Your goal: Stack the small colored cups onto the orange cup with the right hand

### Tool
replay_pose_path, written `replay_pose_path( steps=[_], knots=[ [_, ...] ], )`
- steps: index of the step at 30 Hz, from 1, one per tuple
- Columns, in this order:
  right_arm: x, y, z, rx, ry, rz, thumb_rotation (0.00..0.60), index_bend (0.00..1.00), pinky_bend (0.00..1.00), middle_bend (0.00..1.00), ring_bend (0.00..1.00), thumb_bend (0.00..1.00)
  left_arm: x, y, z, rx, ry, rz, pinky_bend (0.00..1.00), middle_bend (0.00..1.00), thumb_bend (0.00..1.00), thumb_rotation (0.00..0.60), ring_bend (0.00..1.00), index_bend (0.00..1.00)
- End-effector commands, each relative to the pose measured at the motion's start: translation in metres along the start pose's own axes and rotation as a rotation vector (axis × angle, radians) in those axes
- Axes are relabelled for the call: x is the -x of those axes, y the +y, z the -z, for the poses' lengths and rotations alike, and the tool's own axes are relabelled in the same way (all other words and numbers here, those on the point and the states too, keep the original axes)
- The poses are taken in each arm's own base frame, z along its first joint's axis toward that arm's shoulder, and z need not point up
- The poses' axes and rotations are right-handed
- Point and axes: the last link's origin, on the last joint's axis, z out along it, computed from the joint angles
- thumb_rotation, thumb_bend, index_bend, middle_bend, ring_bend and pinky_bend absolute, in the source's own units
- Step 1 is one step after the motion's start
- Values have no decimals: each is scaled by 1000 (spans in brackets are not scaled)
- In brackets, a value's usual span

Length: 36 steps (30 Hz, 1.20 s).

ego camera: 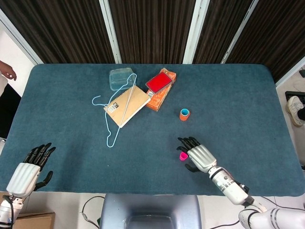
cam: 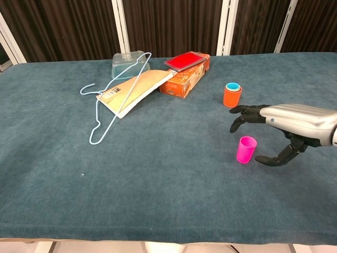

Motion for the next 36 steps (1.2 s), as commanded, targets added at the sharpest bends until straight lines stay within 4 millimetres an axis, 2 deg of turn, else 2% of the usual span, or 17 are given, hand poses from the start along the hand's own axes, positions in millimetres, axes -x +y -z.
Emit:
replay_pose_path(
  steps=[1,10,16,21,24,30,33,36],
  knots=[
    [1,3,-5,18,-6,-15,600,379,28,22,0,459,0,0,0,0,0,0,111,0,427,600,0,0],
    [1,2,-12,30,8,-18,600,509,33,17,0,459,0,0,0,-1,-1,1,111,0,427,600,0,0],
    [1,4,-15,59,27,-16,600,590,65,52,0,459,0,0,0,-2,1,2,111,0,427,600,0,0],
    [-1,4,-17,68,45,-22,600,618,81,70,0,460,0,0,0,-2,1,2,111,0,427,600,0,0],
    [-26,0,-29,77,148,-77,600,620,81,76,0,460,0,0,0,-1,0,0,111,0,428,600,0,0],
    [-80,6,-76,170,373,-64,600,620,81,81,0,459,1,0,-1,-4,-1,-4,111,0,427,600,0,0],
    [-96,13,-100,250,411,-41,600,620,81,81,0,459,1,-1,-1,-8,-1,-6,111,0,427,600,0,0],
    [-102,20,-117,323,407,-30,600,619,81,84,0,460,1,-1,-2,-11,-5,-7,111,0,427,600,0,0]
  ],
)
